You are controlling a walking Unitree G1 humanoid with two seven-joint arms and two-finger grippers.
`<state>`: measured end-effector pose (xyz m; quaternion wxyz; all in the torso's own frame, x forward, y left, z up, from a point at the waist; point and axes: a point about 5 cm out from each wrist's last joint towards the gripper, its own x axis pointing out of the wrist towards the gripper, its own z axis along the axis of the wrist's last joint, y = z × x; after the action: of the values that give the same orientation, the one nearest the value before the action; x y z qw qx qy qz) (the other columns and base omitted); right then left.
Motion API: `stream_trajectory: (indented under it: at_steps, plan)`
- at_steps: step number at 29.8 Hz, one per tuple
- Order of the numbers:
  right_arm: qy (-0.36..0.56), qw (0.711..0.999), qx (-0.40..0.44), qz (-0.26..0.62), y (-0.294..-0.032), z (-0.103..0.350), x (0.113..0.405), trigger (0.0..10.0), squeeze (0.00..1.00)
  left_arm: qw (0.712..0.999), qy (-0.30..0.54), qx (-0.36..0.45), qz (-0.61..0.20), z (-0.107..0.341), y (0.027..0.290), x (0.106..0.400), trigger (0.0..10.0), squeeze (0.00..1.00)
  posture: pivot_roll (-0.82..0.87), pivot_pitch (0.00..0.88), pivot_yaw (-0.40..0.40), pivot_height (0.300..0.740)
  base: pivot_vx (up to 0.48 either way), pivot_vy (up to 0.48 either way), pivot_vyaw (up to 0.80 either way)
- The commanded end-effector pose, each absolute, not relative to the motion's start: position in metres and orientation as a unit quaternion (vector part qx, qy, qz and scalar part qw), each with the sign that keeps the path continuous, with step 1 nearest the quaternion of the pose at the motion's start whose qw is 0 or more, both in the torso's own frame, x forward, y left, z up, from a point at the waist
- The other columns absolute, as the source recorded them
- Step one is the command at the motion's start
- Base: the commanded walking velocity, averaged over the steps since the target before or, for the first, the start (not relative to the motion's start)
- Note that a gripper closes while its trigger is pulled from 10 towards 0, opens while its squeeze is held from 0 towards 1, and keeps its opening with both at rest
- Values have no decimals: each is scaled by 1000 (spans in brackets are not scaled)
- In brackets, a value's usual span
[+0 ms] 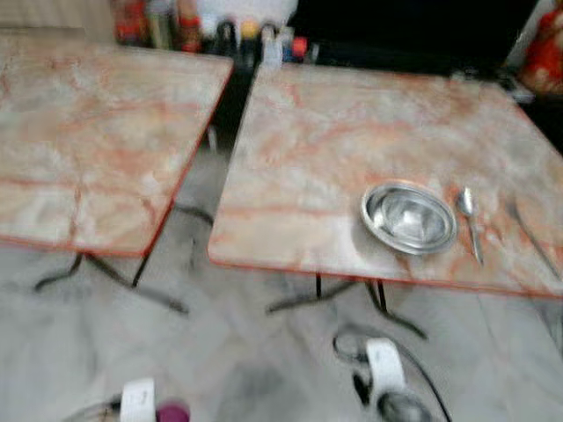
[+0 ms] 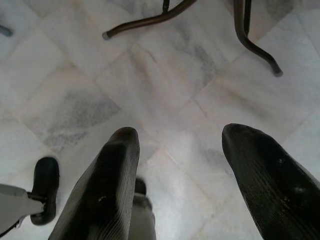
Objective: Setting the table
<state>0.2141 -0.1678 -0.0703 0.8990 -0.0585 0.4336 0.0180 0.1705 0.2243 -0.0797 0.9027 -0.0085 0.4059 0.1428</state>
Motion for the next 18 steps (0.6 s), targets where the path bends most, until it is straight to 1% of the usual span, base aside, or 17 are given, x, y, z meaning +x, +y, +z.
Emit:
stream_trajectory:
  at_steps: [1,15,18]
  plan:
    - [446,893,-62,3,-179,-74,206,10000,0,897,420,-13,133,-85,217,164,10000,0,110,93,-59,715,0,0,0]
    - [448,892,-61,3,-178,-74,206,10000,0,896,428,-9,117,-85,213,166,10000,0,119,80,-47,715,0,0,0]
    - [447,893,-56,1,-176,-74,206,10000,0,897,428,-6,108,-85,214,167,10000,0,108,69,-20,715,0,0,0]
